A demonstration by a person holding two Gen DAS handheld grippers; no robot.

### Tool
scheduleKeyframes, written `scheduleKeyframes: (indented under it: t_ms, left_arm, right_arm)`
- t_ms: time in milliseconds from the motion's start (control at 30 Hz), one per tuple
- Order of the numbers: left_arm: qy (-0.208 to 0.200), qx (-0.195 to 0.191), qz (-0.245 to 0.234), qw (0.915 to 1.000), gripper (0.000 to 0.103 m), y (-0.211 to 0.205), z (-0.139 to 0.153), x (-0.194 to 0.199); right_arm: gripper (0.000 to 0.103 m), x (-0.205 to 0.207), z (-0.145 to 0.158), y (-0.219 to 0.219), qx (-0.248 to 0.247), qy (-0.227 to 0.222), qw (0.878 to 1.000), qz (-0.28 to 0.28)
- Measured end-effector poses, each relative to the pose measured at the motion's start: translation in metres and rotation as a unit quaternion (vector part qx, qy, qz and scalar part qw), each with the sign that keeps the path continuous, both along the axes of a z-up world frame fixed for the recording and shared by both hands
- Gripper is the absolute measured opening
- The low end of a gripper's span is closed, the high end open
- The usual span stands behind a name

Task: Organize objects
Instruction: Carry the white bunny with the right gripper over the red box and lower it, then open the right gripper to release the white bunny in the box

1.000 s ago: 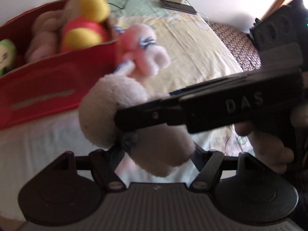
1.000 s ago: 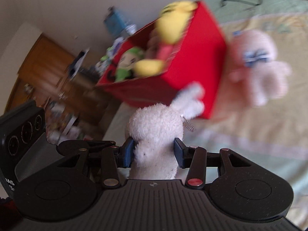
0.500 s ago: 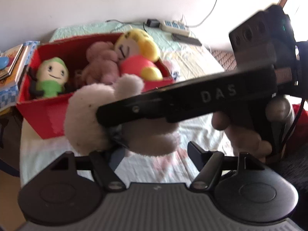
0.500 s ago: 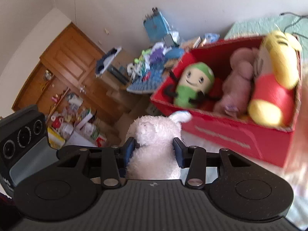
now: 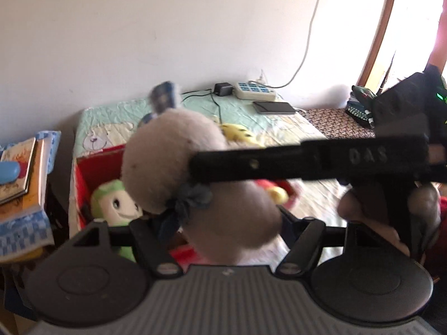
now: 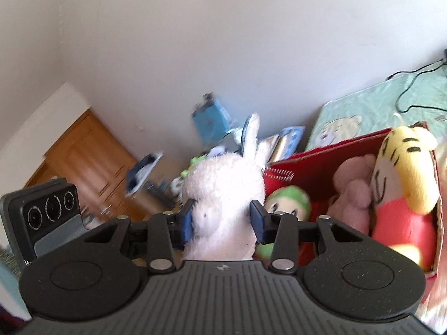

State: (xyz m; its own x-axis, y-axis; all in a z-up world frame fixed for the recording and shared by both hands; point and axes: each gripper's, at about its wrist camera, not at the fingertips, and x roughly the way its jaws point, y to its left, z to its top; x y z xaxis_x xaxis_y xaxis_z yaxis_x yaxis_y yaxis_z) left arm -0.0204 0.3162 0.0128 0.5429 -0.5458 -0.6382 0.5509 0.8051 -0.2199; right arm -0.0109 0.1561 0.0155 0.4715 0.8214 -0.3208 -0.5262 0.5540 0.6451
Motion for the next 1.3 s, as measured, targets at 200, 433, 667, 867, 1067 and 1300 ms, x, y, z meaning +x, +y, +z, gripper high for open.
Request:
scheduleKeyframes:
  t_ms: [200, 433, 667, 867, 1067, 1300]
  left_arm:
    - [0.037, 0.019, 0.024, 0.9988, 0.072, -0.002, -0.032, 0.058]
    - [0.081, 0.025, 0.035, 0.9958, 0.072, -0.003, -0.067, 0.08]
    - [0.11, 0.029, 0.04, 0.9927, 0.072, 0.003, -0.086, 0.092]
    - [0.123, 0.055, 0.043, 0.99, 0.077, -0.009, -0.091, 0.098]
    - [0.125, 0.098, 0.049, 0.9861, 0.081, -0.025, -0.092, 0.094]
    - [0.117, 0.142, 0.074, 0.9803, 0.085, -0.039, -0.079, 0.09]
  right_arm:
    - [0.041, 0.024, -0.023, 0.017, -0.055, 0.008, 0.998, -0.042]
    - [0.032, 0.048, -0.05, 0.022, -0.1, 0.056, 0.991, -0.064]
    - [0.03, 0.06, -0.07, 0.023, -0.126, 0.11, 0.983, -0.082]
    - [0.028, 0.064, -0.074, 0.019, -0.135, 0.124, 0.98, -0.082]
    - [0.028, 0.053, -0.065, -0.001, -0.115, 0.127, 0.98, -0.1]
    - [0.029, 0.042, -0.054, -0.015, -0.118, 0.115, 0.978, -0.128]
